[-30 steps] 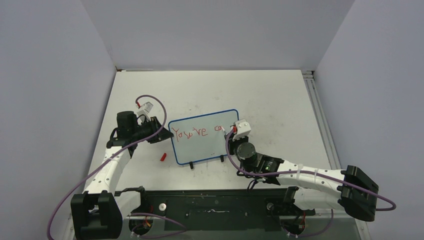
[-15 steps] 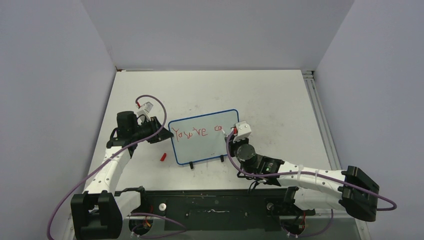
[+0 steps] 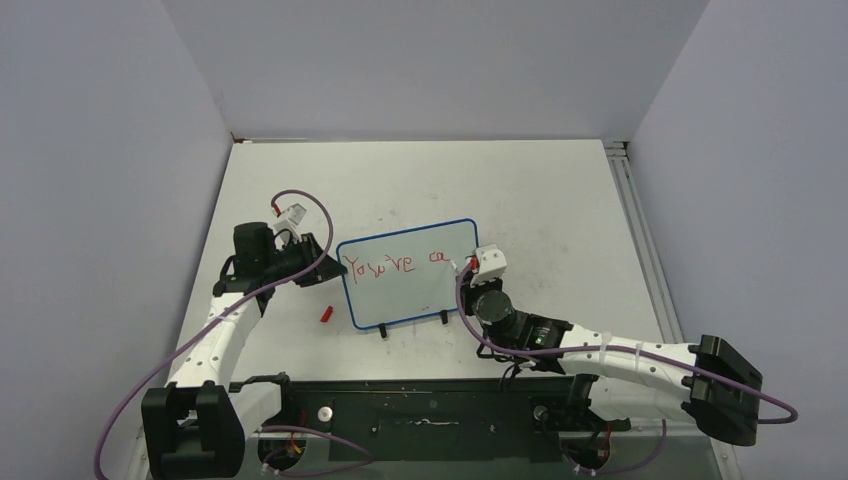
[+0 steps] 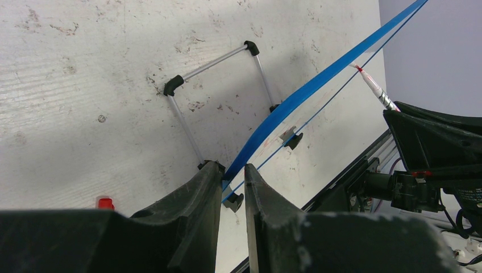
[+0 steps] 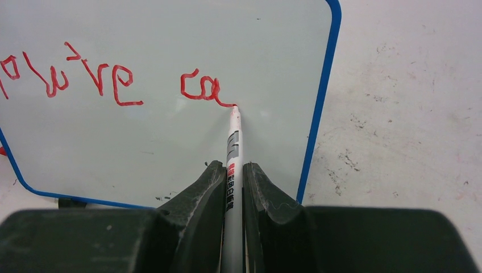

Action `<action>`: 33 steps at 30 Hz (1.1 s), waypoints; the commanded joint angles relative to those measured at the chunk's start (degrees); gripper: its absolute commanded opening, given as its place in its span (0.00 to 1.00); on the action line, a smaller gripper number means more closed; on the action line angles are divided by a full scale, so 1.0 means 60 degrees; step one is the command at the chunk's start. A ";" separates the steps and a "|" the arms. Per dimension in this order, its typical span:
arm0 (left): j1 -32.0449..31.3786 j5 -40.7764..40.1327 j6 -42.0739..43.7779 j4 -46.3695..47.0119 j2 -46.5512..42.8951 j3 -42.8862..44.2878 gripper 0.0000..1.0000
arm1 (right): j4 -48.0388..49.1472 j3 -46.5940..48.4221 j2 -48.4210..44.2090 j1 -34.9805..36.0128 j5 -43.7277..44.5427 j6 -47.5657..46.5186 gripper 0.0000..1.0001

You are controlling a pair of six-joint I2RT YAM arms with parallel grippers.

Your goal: Write a sentence on the whiteboard

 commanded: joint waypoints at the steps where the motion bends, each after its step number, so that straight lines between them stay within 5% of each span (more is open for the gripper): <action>1: -0.0032 0.0175 0.0081 0.0203 -0.0026 0.0330 0.20 | 0.0006 0.0211 -0.0223 0.0046 0.0308 -0.0037 0.05; 33: -0.0026 -0.0005 0.0162 0.0063 0.0005 0.0368 0.20 | -0.1175 0.1460 -0.0734 -0.0400 -0.1262 -0.0480 0.05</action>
